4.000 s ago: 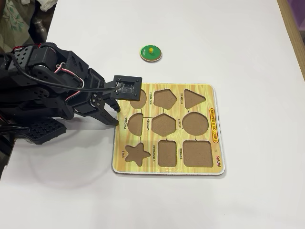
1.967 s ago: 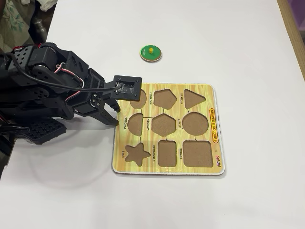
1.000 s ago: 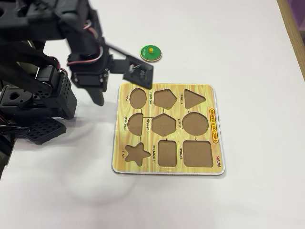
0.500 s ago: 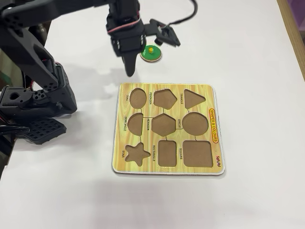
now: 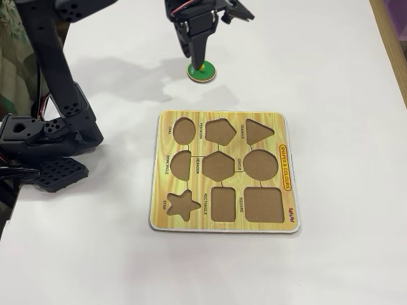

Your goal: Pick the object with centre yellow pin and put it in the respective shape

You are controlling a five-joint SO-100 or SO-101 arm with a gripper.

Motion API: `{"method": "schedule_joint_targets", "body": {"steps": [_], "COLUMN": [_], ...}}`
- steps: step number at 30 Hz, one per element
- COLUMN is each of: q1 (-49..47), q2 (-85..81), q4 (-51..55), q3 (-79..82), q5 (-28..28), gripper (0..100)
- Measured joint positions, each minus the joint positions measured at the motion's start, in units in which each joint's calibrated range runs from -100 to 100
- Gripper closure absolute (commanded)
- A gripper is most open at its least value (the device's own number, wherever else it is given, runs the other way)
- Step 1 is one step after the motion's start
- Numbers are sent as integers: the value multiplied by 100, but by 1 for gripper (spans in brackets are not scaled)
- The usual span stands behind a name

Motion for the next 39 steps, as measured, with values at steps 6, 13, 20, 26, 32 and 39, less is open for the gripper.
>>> {"method": "schedule_joint_targets", "body": {"steps": [6,13,20,26,32,39], "q1": [-299,-477,-814,-1076,-1151,-1375], "q2": [696,1366,2010,2483,2844,3436], "q4": [9,9,0,0,-26,-77], "q3": [-809,-1376,-1871,-2338,-2653,-3022], "q5": [10,10,10,10,10,10], "gripper": [87,87,87,87,87,87]}}
